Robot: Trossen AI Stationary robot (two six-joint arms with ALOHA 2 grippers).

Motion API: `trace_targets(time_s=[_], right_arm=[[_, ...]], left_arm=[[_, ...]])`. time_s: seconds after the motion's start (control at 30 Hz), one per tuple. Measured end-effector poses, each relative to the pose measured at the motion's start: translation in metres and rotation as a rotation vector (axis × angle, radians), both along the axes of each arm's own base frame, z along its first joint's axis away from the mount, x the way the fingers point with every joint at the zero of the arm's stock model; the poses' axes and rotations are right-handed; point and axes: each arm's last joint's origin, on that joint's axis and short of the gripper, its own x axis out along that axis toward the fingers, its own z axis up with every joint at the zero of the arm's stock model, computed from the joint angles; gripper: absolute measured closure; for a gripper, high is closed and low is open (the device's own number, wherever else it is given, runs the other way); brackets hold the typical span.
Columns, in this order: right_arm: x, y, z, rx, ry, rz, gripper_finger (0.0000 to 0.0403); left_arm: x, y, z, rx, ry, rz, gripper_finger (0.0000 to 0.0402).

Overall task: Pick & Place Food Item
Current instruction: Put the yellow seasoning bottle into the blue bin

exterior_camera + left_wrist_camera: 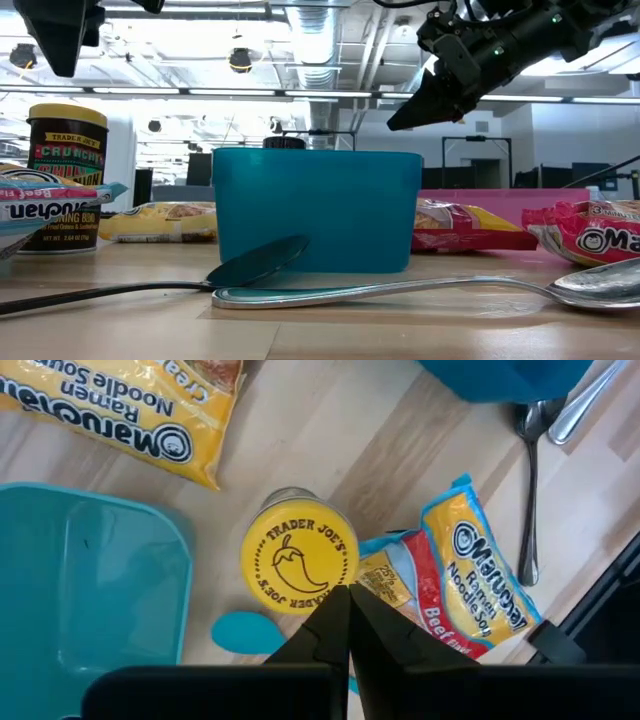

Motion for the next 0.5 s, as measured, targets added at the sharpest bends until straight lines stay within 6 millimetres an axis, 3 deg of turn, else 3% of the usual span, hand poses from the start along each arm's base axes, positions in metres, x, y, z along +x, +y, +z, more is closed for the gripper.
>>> trace_targets(time_s=[0.5], right_arm=[[0.0,0.0001,0.0,0.0,0.0,0.0,0.0403]], left_arm=[[0.0011,0.0029,0.0009,0.024,-0.008,-0.093,0.0401]])
